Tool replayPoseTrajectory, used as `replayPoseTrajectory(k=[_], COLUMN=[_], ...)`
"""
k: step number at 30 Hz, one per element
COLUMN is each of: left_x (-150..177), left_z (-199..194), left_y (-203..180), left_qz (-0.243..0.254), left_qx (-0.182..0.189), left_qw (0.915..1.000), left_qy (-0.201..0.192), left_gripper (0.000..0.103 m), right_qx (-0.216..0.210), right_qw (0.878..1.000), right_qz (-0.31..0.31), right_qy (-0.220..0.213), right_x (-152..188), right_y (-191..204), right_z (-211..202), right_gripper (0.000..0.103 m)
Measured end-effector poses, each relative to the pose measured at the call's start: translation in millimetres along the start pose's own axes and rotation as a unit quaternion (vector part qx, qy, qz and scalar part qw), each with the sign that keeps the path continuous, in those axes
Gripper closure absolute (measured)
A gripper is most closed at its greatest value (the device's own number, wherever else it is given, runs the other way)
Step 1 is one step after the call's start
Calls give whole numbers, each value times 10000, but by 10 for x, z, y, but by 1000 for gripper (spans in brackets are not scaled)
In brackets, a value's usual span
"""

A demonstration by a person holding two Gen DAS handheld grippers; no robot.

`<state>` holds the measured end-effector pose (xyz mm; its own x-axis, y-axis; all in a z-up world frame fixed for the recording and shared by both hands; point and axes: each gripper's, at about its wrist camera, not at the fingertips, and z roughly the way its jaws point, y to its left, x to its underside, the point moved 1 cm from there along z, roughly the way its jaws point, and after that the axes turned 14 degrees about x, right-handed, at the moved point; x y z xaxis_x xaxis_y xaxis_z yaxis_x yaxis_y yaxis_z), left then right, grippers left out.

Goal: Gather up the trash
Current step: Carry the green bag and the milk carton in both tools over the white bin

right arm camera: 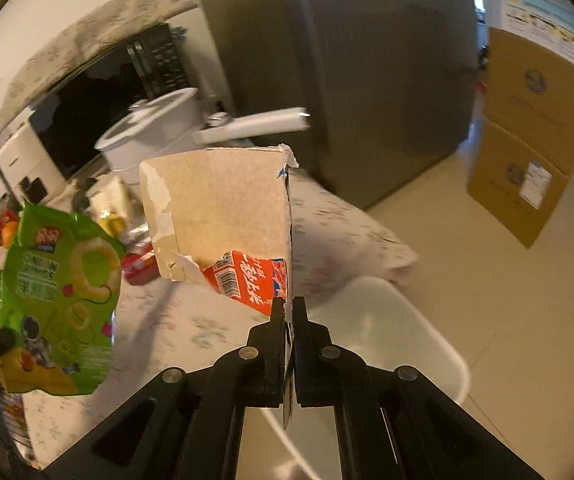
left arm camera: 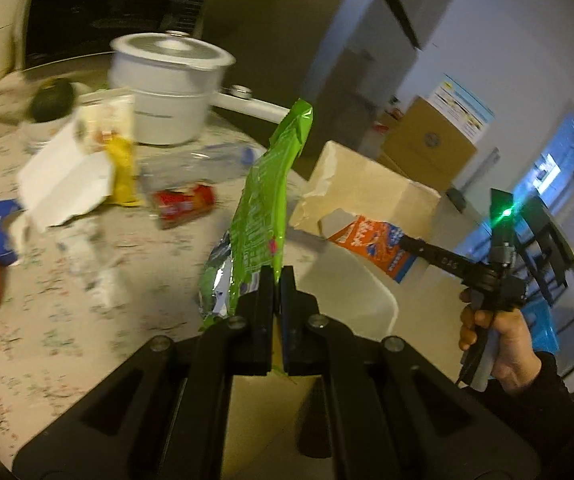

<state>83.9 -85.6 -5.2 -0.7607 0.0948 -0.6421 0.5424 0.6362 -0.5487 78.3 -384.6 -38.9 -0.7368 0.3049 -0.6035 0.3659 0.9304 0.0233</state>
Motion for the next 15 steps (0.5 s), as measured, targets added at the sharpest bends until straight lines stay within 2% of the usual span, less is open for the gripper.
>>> replayPoseTrajectory(k=[10, 15], left_x=[112, 221], left_z=[783, 1143], left_y=[-561, -693], left_qz=[181, 166], left_qx=[746, 879], left_qw=[9949, 9911], left_qy=[658, 989], left_gripper=[100, 100], right_qx=[488, 684], right_qw=[9982, 9960], right_qz=[339, 487], right_qy=[123, 307], right_x=[193, 304], right_y=[-851, -1172], right_z=[14, 88], right_gripper=[99, 99])
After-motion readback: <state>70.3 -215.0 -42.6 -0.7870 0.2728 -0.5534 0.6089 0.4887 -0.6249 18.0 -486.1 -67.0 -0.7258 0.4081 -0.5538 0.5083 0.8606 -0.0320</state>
